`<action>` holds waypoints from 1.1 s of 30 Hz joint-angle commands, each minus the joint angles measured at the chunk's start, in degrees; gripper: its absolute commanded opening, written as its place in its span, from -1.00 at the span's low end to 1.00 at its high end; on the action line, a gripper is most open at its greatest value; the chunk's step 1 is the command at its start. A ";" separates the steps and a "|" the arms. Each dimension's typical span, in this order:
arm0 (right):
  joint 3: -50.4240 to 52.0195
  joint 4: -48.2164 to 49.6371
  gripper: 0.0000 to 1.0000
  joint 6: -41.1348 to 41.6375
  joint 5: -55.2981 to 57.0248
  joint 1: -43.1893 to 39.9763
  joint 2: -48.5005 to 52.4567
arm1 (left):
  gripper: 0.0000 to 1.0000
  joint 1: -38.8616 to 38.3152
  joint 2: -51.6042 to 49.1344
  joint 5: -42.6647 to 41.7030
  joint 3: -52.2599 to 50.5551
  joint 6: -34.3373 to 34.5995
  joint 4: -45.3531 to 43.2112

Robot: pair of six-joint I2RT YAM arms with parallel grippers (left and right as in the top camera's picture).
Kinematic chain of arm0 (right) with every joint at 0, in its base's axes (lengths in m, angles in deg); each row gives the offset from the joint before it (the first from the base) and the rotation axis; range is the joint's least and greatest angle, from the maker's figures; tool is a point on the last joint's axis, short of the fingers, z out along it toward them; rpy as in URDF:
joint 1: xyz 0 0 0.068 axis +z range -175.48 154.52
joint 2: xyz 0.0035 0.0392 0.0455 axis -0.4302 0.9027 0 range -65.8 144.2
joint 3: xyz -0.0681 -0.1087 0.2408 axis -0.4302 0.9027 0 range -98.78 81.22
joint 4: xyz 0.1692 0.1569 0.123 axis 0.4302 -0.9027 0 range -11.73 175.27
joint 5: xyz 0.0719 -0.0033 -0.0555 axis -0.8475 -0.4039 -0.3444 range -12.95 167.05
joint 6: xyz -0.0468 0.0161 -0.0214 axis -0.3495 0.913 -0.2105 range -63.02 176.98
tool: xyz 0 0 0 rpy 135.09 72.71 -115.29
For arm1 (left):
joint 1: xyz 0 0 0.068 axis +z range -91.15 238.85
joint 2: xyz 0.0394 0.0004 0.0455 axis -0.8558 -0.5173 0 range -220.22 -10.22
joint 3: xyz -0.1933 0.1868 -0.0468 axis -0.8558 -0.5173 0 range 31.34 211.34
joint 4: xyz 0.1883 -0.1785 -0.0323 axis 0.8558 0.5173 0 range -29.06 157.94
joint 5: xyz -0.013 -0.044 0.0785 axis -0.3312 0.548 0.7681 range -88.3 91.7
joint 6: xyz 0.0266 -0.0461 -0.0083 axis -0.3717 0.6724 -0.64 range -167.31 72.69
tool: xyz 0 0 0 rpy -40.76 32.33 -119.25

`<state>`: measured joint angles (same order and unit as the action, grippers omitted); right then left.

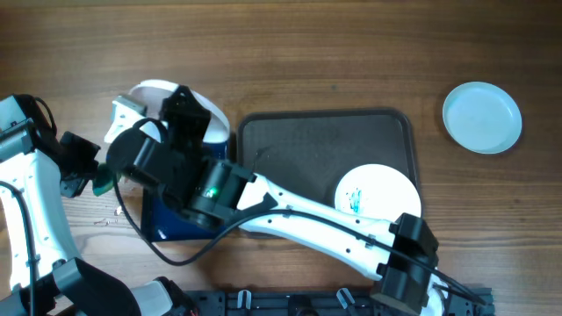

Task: Clean dirty plates on tray and stack at the side
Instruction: 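Hold the plate tilted over the basin with the right gripper to rinse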

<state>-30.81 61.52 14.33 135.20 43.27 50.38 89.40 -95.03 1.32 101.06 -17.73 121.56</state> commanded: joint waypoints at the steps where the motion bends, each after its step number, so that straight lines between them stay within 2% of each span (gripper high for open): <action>1: -1.66 2.64 -0.91 -10.95 3.54 0.96 0.61 | -0.92 0.22 1.18 -0.66 1.22 -0.87 -0.13; 9: -1.64 2.58 -0.91 -16.33 3.76 2.32 0.61 | -0.92 0.22 1.18 -0.66 1.22 -0.87 -0.17; 25: -1.64 2.60 -0.91 -15.15 4.94 3.63 0.61 | -0.92 0.22 1.18 -0.66 1.22 -0.87 0.24; 28: -1.60 2.34 -0.91 -11.19 3.04 2.97 0.61 | -0.92 0.22 1.18 -0.68 1.22 -0.87 0.22; 31: -1.53 2.51 -0.91 -12.92 10.29 3.28 0.61 | -0.92 0.22 1.18 -0.66 1.22 -0.87 0.26; 33: -1.53 2.91 -0.91 -11.06 6.10 3.63 0.59 | -0.92 0.22 1.18 -0.68 1.22 -0.85 0.15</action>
<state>-30.92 63.73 0.54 140.62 46.70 50.38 89.40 -95.03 1.32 101.06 -17.73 121.78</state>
